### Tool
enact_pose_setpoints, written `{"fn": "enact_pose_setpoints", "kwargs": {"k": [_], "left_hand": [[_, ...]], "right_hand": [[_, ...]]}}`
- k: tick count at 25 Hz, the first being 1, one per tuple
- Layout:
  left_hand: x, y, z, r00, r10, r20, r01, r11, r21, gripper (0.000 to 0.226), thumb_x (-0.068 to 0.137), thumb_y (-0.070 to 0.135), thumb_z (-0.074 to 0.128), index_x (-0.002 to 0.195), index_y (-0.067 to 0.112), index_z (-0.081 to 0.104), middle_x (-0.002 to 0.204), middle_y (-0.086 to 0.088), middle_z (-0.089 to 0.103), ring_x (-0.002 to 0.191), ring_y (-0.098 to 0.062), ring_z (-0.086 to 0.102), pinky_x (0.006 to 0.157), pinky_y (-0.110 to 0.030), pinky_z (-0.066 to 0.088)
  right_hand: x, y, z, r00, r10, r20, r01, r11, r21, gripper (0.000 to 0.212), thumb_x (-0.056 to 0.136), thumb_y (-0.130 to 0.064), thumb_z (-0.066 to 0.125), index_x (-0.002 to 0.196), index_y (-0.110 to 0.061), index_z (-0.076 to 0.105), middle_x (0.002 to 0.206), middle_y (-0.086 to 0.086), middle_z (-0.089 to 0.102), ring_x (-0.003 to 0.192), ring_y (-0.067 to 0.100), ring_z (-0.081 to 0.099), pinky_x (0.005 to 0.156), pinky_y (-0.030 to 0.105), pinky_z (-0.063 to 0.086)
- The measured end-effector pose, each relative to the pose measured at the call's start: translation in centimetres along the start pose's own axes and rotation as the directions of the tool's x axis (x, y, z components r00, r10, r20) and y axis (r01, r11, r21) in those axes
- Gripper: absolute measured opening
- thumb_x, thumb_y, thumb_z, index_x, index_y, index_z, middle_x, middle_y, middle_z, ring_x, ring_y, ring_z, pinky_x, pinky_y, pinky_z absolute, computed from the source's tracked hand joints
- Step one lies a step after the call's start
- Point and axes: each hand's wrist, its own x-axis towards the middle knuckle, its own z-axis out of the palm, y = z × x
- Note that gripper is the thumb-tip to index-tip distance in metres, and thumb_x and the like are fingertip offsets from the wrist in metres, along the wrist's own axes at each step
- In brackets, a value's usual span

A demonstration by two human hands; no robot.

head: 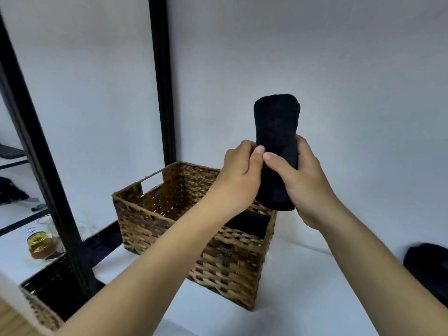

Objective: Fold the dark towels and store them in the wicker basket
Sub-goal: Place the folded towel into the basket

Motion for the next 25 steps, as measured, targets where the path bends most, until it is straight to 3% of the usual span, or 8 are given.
{"fn": "enact_pose_setpoints", "kwargs": {"k": [2,4,7,11,14,17,21,25], "left_hand": [[2.1,-2.4,-3.7,0.957,0.276,-0.086,-0.21,0.868,0.449,0.03,0.102,0.022,0.054,0.131,0.015,0.052,0.129,-0.002,0.05,0.123,-0.017,0.047,0.102,-0.039,0.043],[4.1,-5.0,-6.7,0.89,0.421,0.175,-0.426,0.63,0.649,0.054,0.09,0.01,0.061,0.141,0.019,0.048,0.147,0.0,0.047,0.143,-0.022,0.035,0.114,-0.045,0.03],[6.1,-8.2,-9.2,0.798,0.225,0.559,-0.597,0.415,0.686,0.064,0.084,0.011,0.059,0.145,0.027,0.044,0.15,0.006,0.047,0.146,-0.017,0.033,0.116,-0.051,0.024],[8.3,-12.4,-11.3,0.781,-0.102,0.616,-0.476,0.54,0.694,0.063,0.085,0.029,0.071,0.139,0.027,0.039,0.121,0.004,0.057,0.107,-0.017,0.052,0.091,-0.039,0.045],[9.4,-16.3,-12.4,0.739,-0.254,0.624,-0.391,0.593,0.704,0.053,0.084,0.042,0.077,0.123,0.023,0.048,0.11,0.004,0.059,0.093,-0.016,0.054,0.076,-0.033,0.043],[10.5,-20.4,-13.0,0.711,-0.372,0.597,-0.367,0.528,0.766,0.054,0.084,0.048,0.075,0.123,0.021,0.048,0.118,0.0,0.061,0.097,-0.019,0.057,0.079,-0.033,0.045],[12.4,-23.8,-13.4,0.641,-0.499,0.583,-0.429,0.396,0.812,0.064,0.084,0.047,0.074,0.133,0.021,0.044,0.127,-0.002,0.062,0.11,-0.025,0.061,0.092,-0.039,0.052],[13.9,-26.0,-12.6,0.591,-0.541,0.598,-0.559,0.26,0.787,0.07,0.085,0.048,0.075,0.14,0.018,0.043,0.131,-0.006,0.061,0.115,-0.027,0.06,0.091,-0.04,0.052]], "right_hand": [[2.6,0.6,1.7,0.996,0.054,0.066,-0.044,0.989,-0.14,0.045,0.091,-0.03,0.072,0.132,-0.032,0.053,0.113,-0.014,0.069,0.101,0.003,0.069,0.085,0.028,0.056],[4.7,2.2,3.4,0.984,0.11,0.141,-0.069,0.962,-0.265,0.045,0.088,-0.024,0.075,0.128,-0.03,0.056,0.11,-0.012,0.07,0.097,0.003,0.068,0.083,0.026,0.054],[7.0,5.3,5.2,0.944,0.176,0.279,-0.015,0.867,-0.498,0.05,0.083,-0.021,0.079,0.128,-0.027,0.057,0.113,-0.012,0.069,0.1,0.003,0.066,0.092,0.03,0.053],[9.0,8.5,7.3,0.878,0.289,0.381,0.051,0.736,-0.675,0.064,0.08,-0.037,0.08,0.137,-0.034,0.051,0.123,-0.013,0.064,0.106,0.006,0.063,0.097,0.035,0.053],[10.3,10.7,9.2,0.879,0.336,0.338,0.07,0.611,-0.789,0.059,0.078,-0.056,0.076,0.128,-0.033,0.055,0.117,-0.011,0.064,0.1,0.008,0.062,0.091,0.033,0.054],[12.0,13.3,11.0,0.834,0.466,0.296,0.027,0.5,-0.866,0.057,0.078,-0.065,0.072,0.118,-0.028,0.054,0.111,-0.007,0.064,0.095,0.013,0.062,0.081,0.032,0.052],[14.1,18.3,14.2,0.736,0.605,0.303,0.032,0.416,-0.909,0.076,0.087,-0.044,0.071,0.144,-0.013,0.032,0.116,0.003,0.06,0.098,0.022,0.061,0.077,0.034,0.05],[14.8,22.4,16.2,0.705,0.654,0.274,0.093,0.297,-0.95,0.082,0.093,-0.053,0.061,0.152,-0.013,0.02,0.137,0.014,0.054,0.123,0.034,0.053,0.102,0.042,0.04]]}}
